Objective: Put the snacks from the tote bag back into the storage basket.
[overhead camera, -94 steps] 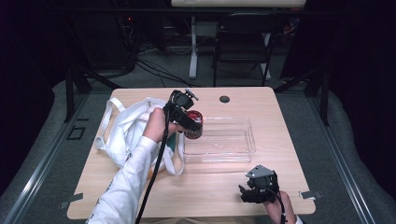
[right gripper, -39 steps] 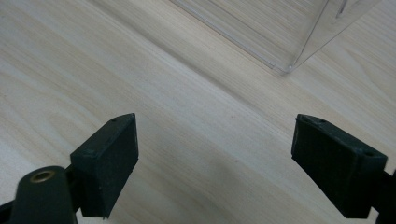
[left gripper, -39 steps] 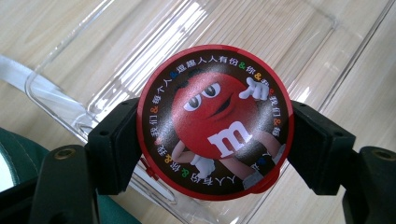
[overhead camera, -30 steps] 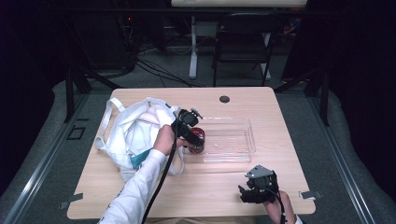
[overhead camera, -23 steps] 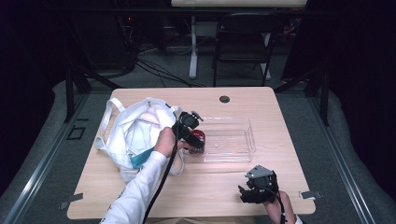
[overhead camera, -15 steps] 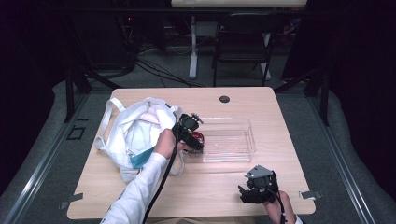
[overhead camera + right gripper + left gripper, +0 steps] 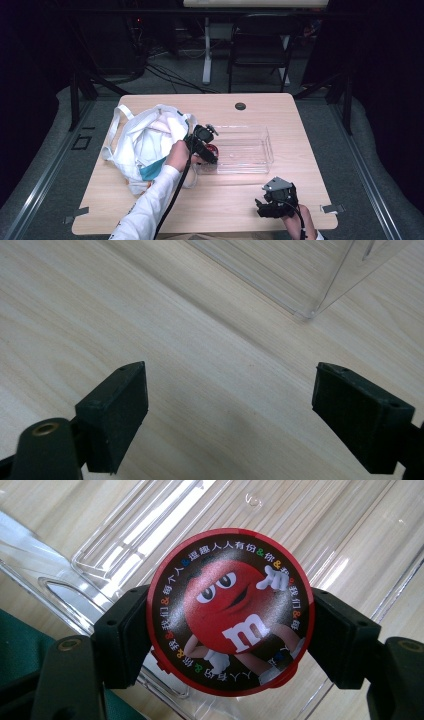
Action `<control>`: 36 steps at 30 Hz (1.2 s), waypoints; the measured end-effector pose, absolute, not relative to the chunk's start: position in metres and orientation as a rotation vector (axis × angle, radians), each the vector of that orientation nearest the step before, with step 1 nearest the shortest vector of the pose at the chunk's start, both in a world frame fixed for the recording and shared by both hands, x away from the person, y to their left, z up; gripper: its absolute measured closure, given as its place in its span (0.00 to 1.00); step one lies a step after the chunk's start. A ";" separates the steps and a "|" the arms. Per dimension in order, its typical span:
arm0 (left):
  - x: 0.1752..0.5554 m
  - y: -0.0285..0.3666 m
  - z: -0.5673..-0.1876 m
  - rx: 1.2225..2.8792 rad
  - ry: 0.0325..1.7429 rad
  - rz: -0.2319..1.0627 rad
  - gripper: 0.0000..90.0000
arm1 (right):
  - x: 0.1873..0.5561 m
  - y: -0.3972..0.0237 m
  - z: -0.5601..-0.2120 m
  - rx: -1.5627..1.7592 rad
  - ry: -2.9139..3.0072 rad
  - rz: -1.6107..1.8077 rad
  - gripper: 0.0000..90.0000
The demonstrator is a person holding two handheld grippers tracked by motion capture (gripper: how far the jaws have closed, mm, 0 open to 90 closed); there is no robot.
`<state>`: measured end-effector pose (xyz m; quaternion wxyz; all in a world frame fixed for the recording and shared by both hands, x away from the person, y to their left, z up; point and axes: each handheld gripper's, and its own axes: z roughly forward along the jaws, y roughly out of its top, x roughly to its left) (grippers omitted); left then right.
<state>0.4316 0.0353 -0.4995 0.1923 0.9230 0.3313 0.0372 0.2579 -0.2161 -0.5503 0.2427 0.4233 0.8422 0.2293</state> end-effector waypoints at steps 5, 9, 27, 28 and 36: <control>0.431 0.035 -0.500 2.598 0.929 0.105 0.29 | 0.258 -0.216 -0.550 1.158 2.302 0.631 0.16; 0.431 0.034 -0.499 2.607 0.924 0.112 0.29 | 0.258 -0.216 -0.550 1.157 2.302 0.631 0.16; 0.434 0.037 -0.468 2.534 0.930 0.182 0.18 | 0.257 -0.216 -0.550 1.160 2.293 0.632 0.16; 0.433 0.039 -0.466 2.529 0.929 0.188 0.17 | 0.257 -0.216 -0.550 1.160 2.293 0.633 0.16; 0.430 0.059 -0.448 2.498 0.943 0.221 0.14 | 0.257 -0.216 -0.549 1.163 2.298 0.631 0.16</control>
